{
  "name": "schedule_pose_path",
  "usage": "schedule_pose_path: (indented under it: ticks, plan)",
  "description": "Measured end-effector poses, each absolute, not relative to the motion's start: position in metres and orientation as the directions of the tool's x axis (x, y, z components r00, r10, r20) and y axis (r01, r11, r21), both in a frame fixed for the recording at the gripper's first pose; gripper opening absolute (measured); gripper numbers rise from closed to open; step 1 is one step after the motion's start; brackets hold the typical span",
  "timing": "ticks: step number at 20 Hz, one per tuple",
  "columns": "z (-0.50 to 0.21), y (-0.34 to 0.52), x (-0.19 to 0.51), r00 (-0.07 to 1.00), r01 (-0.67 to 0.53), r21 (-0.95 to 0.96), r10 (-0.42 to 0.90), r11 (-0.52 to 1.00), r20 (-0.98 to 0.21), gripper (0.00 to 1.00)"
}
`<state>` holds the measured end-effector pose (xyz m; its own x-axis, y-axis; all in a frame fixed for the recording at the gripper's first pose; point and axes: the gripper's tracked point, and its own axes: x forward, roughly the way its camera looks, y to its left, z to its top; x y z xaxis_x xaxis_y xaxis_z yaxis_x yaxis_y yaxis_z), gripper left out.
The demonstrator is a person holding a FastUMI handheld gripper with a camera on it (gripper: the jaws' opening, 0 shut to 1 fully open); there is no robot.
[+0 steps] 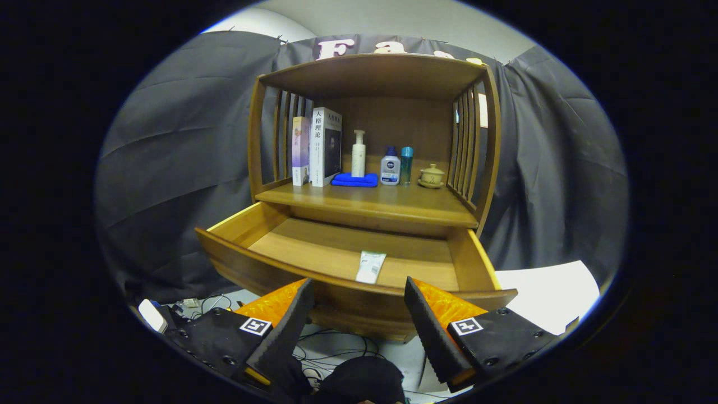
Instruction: Pull open the drawer, take out the items inside it, and place them on the countertop above the cabinet.
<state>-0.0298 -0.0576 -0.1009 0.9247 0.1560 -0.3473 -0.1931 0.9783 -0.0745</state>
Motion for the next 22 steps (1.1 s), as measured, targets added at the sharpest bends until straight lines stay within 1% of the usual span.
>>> schedule_pose_path:
  ticks: [4, 7, 9, 11, 13, 15, 19, 22]
  plan:
    - [-0.08, -0.065, -0.004, 0.91, -0.215, -0.044, 0.184, 0.976, -0.37, 1.0]
    - [-0.076, -0.07, 0.026, 0.888, -0.219, -0.055, 0.176, 0.974, -0.424, 1.0]
    - [-0.084, -0.061, 0.042, 0.843, -0.24, -0.034, 0.19, 0.97, -0.504, 1.0]
    - [-0.096, -0.043, 0.055, 0.773, -0.279, 0.021, 0.237, 0.96, -0.588, 0.98]
    - [-0.109, -0.032, 0.068, 0.718, -0.288, 0.04, 0.244, 0.957, -0.652, 0.98]
    - [-0.124, -0.029, 0.083, 0.667, -0.286, 0.021, 0.214, 0.958, -0.713, 0.98]
    - [-0.157, -0.038, 0.106, 0.599, -0.259, -0.044, 0.125, 0.965, -0.791, 0.99]
    - [-0.18, -0.045, 0.111, 0.52, -0.254, -0.076, 0.07, 0.964, -0.851, 0.99]
